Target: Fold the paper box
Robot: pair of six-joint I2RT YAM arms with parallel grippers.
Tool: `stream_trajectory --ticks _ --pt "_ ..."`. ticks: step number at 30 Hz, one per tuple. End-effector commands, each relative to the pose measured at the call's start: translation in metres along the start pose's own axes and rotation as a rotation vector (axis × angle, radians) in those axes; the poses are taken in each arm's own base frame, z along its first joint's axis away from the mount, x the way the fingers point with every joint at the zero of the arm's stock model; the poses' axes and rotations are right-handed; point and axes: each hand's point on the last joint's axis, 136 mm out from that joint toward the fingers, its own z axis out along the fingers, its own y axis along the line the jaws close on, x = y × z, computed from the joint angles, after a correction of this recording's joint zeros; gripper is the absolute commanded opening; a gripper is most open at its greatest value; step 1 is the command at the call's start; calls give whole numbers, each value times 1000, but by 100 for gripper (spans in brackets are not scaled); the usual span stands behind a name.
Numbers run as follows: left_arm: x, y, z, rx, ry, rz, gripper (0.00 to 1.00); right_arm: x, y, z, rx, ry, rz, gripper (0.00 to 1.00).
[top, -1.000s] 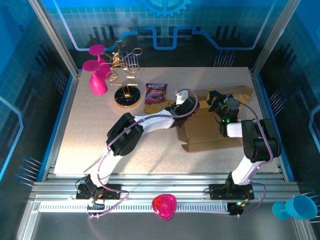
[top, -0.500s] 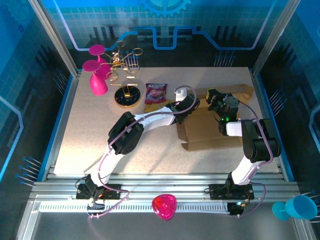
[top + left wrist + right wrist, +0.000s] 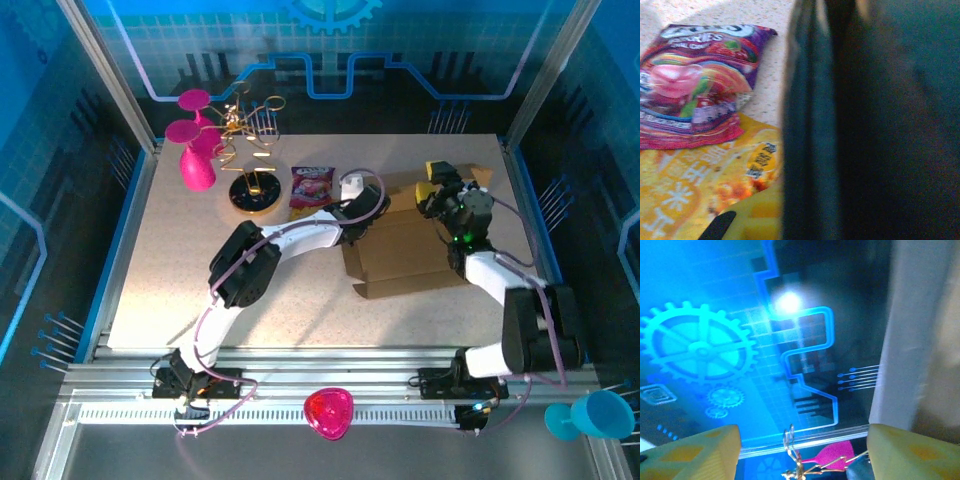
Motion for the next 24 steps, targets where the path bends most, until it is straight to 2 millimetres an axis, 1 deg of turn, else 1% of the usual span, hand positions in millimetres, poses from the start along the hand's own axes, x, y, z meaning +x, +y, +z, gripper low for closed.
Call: stream_trajectory --ticks 1,3,5,6,9,12,13,15,17,22,23,24 --pt "-27 19 -28 -35 -40 63 0 -7 7 -25 143 -62 -93 77" --pt "-34 25 -38 -39 -49 84 0 -8 12 -46 257 -71 -162 81" --pt "-41 29 -47 -39 -54 98 0 -9 11 -64 348 -66 -218 81" --pt "-44 32 -52 -43 -55 107 0 -11 19 -72 363 -72 -255 80" --pt "-54 41 -67 -51 -51 118 0 -24 29 -88 389 -92 -327 75" --pt "-63 49 -83 -48 -47 123 0 -33 44 -87 377 -57 -386 67" --pt "-65 51 -88 -48 -42 126 0 -34 50 -87 378 -56 -420 66" --pt "-71 57 -98 -48 -33 126 0 -32 71 -84 354 -46 -519 62" --pt "-76 63 -105 -54 -28 125 0 -31 84 -82 370 -44 -582 61" --pt "-82 75 -119 -58 -18 137 0 -33 104 -75 380 -23 -661 58" --pt "-83 77 -122 -57 -19 137 0 -31 104 -71 381 -4 -669 58" --pt "-83 79 -123 -55 -17 135 0 -29 100 -66 390 28 -659 57"
